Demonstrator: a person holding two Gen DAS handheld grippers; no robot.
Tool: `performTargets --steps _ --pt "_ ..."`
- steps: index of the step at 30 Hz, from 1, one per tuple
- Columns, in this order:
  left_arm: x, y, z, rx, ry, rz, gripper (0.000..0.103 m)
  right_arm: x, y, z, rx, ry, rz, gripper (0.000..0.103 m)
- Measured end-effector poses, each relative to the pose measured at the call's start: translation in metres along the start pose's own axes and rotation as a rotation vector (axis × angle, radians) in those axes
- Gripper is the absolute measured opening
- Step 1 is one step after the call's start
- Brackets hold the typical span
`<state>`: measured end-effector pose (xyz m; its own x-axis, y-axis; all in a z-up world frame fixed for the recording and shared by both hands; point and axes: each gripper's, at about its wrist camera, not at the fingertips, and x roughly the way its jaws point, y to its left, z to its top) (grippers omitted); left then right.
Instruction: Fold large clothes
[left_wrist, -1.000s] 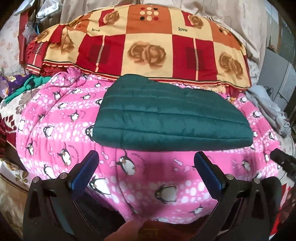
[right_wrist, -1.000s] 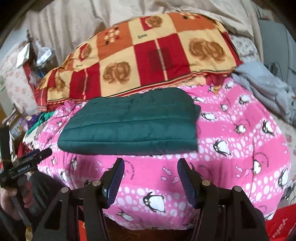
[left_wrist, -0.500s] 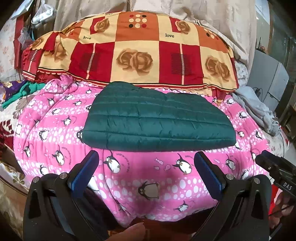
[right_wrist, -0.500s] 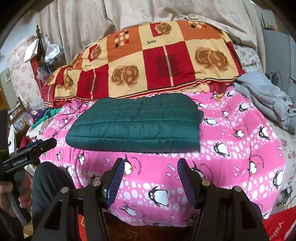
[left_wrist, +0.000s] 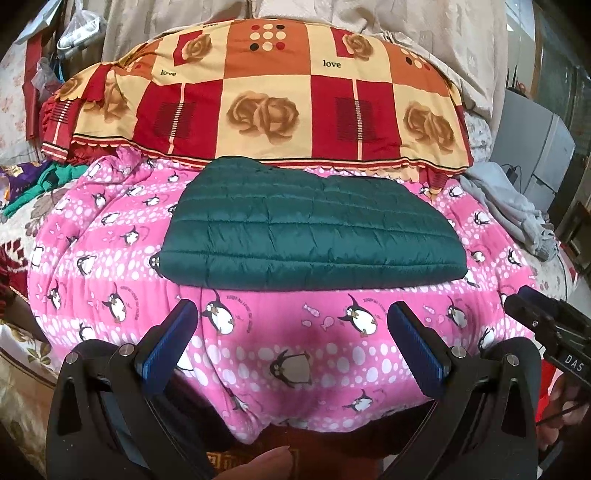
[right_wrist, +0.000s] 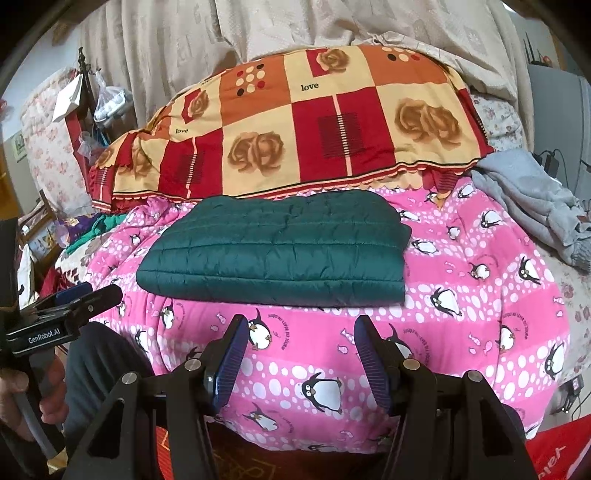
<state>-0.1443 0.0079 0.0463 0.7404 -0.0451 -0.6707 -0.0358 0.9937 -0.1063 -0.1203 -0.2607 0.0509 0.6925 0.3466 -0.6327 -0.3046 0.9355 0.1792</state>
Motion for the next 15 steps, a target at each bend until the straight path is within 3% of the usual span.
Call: performTargets --steps 15 --pt "-0.013 -0.001 0.002 0.002 -0.021 -0.006 0.103 -0.022 0.022 0.010 -0.049 -0.044 0.003 0.057"
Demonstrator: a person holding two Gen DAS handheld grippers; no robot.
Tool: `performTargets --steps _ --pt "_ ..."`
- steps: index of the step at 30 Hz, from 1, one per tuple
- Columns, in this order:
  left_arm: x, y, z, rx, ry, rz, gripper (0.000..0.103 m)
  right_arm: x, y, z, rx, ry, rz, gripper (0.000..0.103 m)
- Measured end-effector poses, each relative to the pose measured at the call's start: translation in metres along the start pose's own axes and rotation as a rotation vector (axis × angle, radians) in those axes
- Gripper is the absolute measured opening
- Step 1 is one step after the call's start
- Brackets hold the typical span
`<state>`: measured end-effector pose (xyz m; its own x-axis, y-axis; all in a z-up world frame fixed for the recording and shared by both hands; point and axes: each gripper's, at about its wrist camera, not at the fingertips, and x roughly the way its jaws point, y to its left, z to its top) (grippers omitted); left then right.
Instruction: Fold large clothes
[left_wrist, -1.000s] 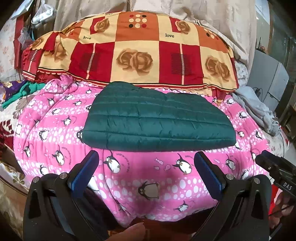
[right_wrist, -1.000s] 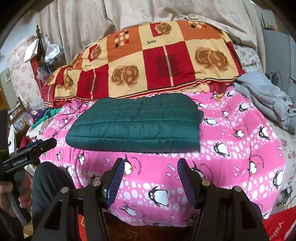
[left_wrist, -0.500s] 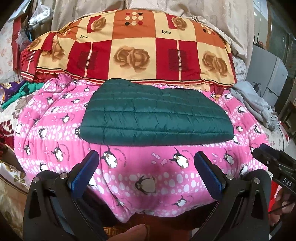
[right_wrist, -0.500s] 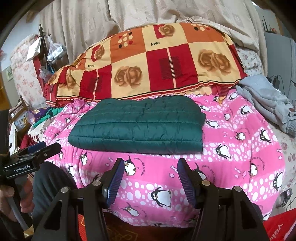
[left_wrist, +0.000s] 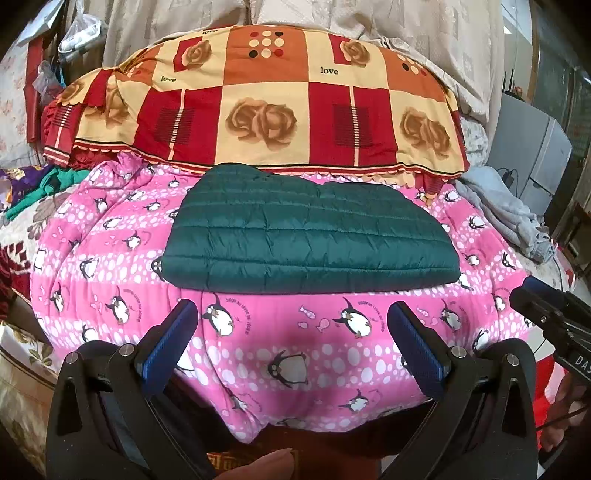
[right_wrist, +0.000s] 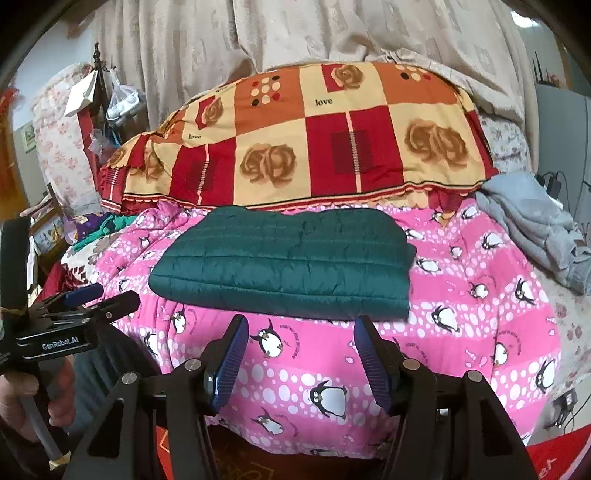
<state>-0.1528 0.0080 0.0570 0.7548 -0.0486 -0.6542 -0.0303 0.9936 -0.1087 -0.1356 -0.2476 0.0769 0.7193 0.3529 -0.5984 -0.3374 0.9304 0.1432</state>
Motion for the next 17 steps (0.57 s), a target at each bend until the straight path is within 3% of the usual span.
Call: performTargets --steps 17 --pt "-0.0031 0.0035 0.0012 -0.019 -0.012 -0.004 0.103 -0.0011 0.0018 0.0028 -0.001 0.000 -0.001 0.057"
